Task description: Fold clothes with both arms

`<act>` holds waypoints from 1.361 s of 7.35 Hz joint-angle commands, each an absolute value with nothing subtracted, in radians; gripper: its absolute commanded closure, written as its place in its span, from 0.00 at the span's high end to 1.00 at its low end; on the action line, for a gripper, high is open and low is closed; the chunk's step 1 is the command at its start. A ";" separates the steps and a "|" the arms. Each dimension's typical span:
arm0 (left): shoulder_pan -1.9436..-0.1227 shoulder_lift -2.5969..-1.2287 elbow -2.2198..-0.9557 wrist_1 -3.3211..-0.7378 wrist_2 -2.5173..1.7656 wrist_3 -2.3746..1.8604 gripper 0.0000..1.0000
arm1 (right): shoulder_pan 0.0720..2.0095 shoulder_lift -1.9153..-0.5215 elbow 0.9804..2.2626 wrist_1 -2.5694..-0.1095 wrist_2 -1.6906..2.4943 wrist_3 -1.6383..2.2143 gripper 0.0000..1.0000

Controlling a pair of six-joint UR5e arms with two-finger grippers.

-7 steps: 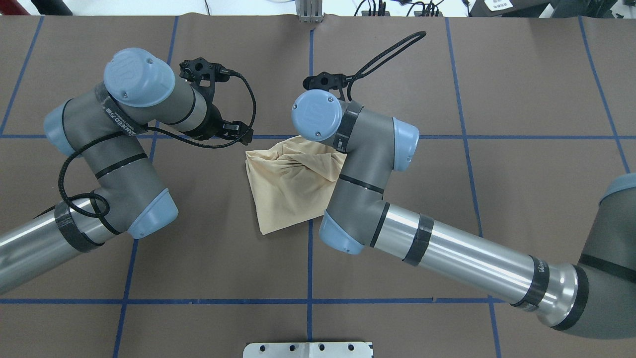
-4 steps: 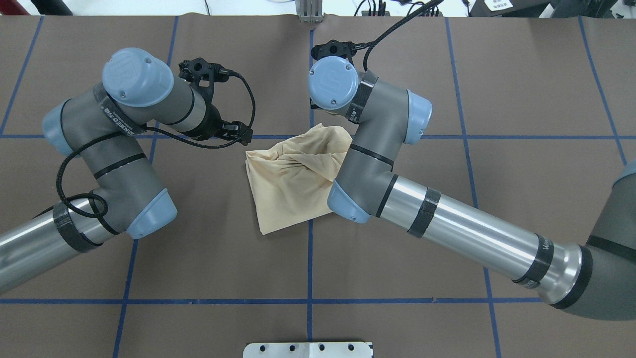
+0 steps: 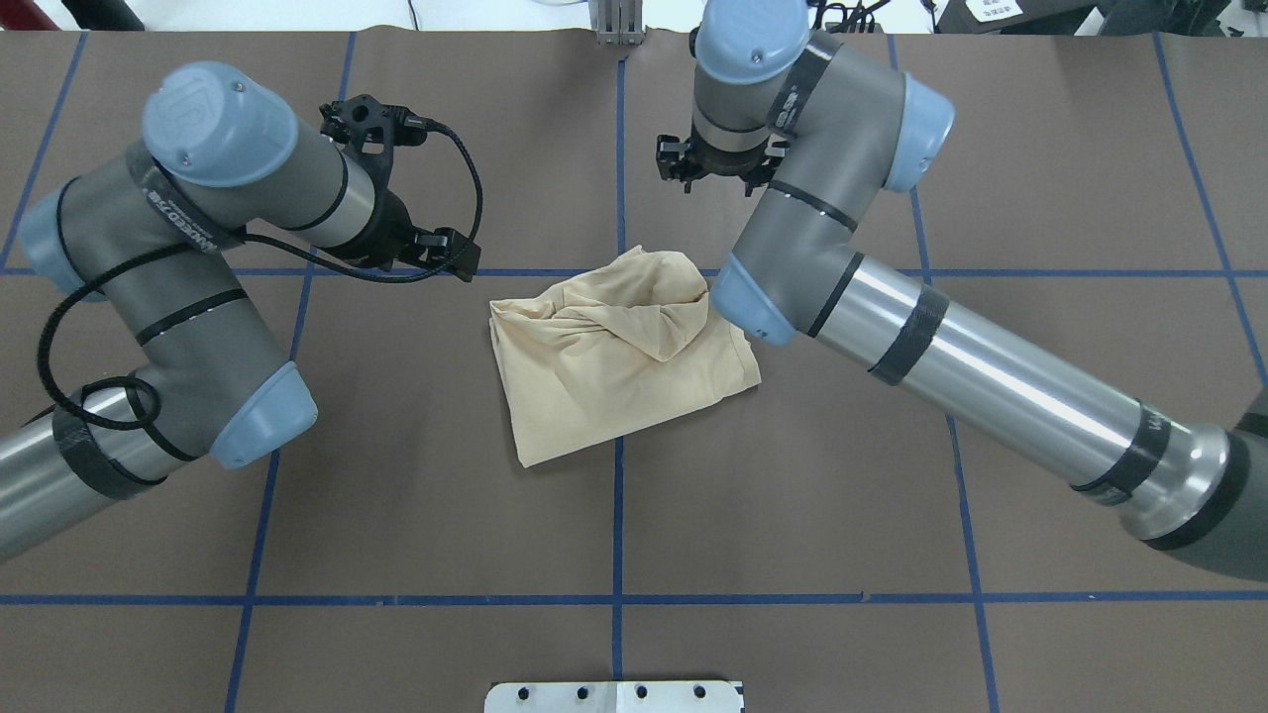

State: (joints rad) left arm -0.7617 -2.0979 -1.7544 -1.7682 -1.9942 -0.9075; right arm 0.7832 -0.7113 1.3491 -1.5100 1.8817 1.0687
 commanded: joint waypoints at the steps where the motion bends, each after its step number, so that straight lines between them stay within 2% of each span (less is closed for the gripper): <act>1: -0.845 -2.089 -1.857 -1.587 -1.999 -0.713 1.00 | 0.904 -0.880 1.579 -1.650 1.995 0.857 1.00; 3: -0.986 -2.041 -1.914 -1.452 -2.048 -0.455 1.00 | 1.058 -1.070 1.730 -1.692 2.101 0.631 1.00; 5: -1.174 -1.901 -1.927 -1.460 -2.124 -0.260 1.00 | 1.193 -1.310 1.808 -1.683 2.158 0.356 1.00; 7: -1.331 -1.801 -1.918 -1.462 -2.184 0.011 1.00 | 1.354 -1.509 1.806 -1.681 2.207 0.018 1.00; 10: -1.440 -1.675 -1.895 -1.476 -2.217 0.075 1.00 | 1.547 -1.717 1.812 -1.680 2.298 -0.216 1.00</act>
State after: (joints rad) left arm -1.3956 -1.7248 -1.9118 -1.4674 -2.2208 0.0604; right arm 1.4736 -1.6289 1.8070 -1.6803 2.2779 -0.1286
